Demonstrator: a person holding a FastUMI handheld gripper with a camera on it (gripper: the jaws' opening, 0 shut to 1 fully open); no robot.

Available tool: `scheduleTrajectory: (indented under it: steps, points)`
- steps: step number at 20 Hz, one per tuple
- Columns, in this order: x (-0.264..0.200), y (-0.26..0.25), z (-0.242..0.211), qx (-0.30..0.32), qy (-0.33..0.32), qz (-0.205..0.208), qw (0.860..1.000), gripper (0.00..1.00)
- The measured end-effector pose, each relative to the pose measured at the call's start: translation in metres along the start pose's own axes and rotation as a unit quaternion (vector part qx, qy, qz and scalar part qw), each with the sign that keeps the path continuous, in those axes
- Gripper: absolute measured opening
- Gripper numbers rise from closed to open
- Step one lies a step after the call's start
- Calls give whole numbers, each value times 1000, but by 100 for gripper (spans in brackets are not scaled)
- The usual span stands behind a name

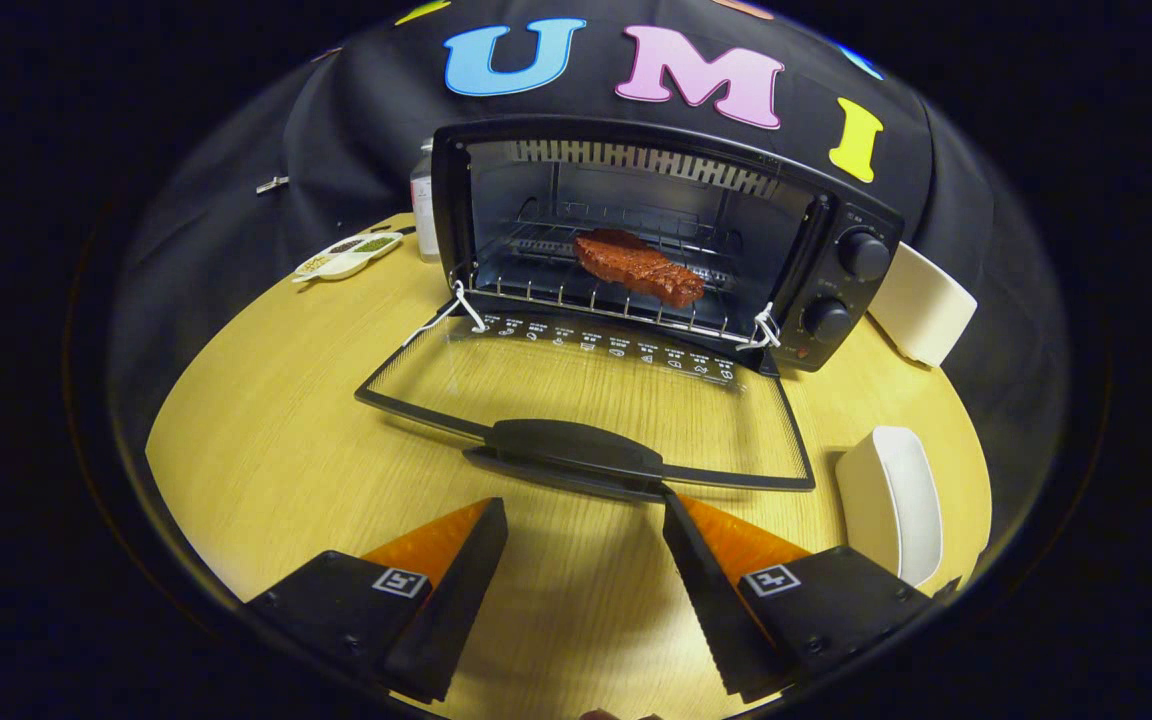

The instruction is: Open the toaster oven, put the food inside, and close the toaster oven door.

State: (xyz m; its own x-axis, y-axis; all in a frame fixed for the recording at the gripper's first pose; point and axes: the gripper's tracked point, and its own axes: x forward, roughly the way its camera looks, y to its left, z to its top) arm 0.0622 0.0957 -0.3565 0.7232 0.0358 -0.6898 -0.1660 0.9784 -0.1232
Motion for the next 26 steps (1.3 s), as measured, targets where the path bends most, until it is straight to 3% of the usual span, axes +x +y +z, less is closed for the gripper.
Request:
scheduleTrajectory:
  steps: [3,6,14,26]
  points:
    - [2,-2,-8,40,8,13,999,98]
    - [11,-10,0,57,8,0,998,98]
    - [1,-1,29,8,-26,16,1000,100]
    - [-32,-23,160,-7,-122,53,991,100]
